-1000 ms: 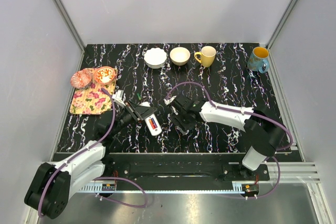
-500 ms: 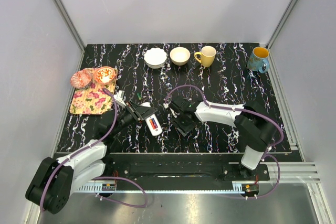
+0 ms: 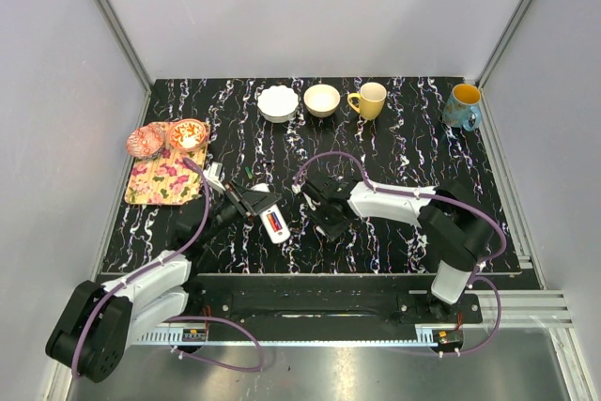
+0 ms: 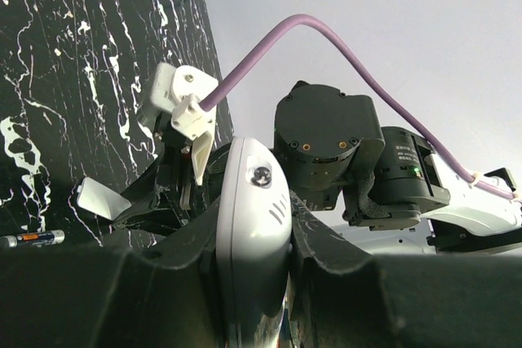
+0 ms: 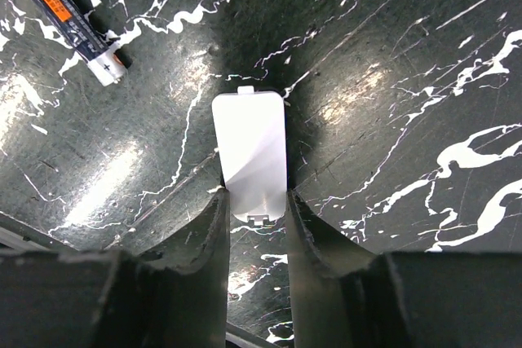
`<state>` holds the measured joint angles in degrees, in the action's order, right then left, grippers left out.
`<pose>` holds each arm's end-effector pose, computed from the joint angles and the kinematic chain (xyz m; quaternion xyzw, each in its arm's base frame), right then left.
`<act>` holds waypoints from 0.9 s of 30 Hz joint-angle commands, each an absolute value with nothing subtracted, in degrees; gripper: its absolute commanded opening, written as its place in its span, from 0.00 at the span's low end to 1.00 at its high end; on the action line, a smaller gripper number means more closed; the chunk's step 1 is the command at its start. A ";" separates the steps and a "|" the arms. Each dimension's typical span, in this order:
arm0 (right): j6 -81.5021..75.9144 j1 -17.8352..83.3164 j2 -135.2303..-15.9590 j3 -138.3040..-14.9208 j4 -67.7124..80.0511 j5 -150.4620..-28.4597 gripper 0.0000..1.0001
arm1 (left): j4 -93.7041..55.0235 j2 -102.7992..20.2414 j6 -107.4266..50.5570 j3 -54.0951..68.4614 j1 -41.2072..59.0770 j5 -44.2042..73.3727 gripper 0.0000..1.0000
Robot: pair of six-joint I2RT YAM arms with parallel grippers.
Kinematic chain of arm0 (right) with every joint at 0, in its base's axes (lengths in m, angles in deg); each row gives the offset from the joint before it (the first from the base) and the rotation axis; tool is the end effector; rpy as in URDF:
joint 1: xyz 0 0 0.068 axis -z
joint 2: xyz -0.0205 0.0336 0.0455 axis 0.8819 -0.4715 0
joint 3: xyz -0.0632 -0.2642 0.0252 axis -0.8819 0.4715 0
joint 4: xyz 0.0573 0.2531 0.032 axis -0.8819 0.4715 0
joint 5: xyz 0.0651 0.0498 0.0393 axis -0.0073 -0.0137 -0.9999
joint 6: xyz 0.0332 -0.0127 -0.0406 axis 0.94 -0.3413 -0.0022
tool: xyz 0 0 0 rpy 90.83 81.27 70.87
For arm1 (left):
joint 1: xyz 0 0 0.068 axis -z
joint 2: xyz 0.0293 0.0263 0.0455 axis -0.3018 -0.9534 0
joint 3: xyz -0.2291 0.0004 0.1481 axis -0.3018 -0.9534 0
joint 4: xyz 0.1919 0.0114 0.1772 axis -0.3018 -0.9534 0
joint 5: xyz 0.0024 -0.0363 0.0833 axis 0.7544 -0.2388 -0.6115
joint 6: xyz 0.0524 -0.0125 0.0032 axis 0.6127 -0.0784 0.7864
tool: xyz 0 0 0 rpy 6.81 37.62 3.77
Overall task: Load the batteries into the remote control
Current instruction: Pick up the battery cover at the center of the board.
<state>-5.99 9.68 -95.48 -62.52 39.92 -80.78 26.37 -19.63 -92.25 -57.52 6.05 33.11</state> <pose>0.2017 0.2588 0.1581 -0.4060 0.9029 0.0581 0.1289 0.1607 -0.0877 0.1935 -0.1471 0.6830 -0.6349 0.3297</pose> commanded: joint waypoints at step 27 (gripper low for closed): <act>21.15 6.06 -73.17 -79.37 62.70 -79.62 0.00 | 48.69 -40.75 -98.59 -50.13 13.80 21.89 0.00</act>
<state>19.19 8.98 -72.34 -73.79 55.68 -77.44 40.33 -39.17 -97.19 -53.28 12.00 26.44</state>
